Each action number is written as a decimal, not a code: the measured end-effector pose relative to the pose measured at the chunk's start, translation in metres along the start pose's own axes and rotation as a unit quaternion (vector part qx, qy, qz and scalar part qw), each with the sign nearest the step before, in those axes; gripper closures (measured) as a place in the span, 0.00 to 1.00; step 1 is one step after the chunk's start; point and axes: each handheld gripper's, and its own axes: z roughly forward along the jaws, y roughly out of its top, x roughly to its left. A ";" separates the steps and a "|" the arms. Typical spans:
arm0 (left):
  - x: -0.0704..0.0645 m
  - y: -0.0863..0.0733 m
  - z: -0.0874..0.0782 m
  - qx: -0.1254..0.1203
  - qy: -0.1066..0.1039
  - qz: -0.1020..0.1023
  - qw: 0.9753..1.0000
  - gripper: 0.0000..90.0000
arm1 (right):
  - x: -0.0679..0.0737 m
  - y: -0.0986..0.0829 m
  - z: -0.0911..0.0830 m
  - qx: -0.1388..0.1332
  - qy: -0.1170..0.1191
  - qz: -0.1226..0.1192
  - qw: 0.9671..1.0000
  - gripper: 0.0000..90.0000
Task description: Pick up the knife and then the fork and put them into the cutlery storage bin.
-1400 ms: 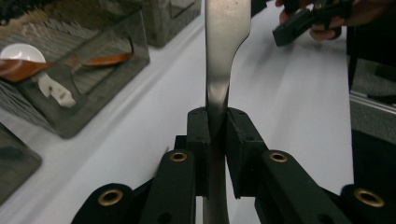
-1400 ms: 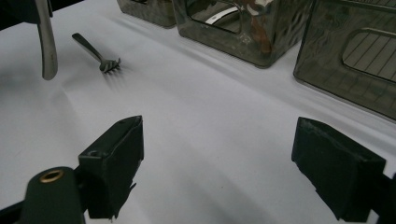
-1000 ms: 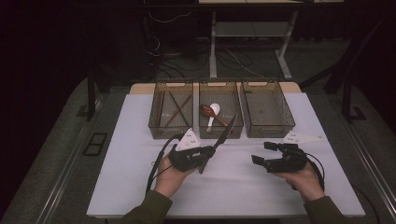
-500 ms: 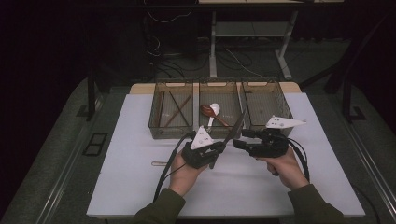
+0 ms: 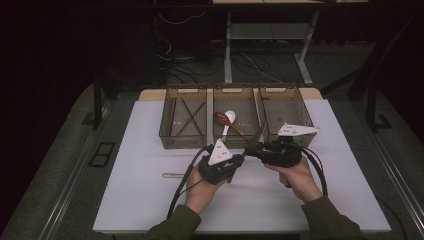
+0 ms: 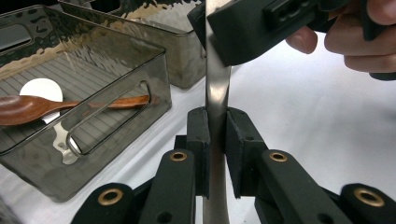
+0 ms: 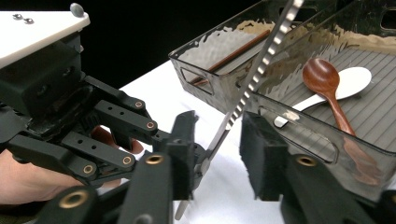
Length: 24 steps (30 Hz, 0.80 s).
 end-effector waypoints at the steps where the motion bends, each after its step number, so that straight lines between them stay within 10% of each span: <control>1: -0.001 0.000 0.000 -0.002 0.001 -0.001 1.000 0.88 | 0.000 0.000 0.000 0.001 0.001 -0.001 1.000 0.76; 24: -0.002 -0.004 0.001 -0.013 -0.012 -0.006 1.000 0.88 | 0.006 -0.002 0.004 0.010 0.020 -0.022 0.999 0.97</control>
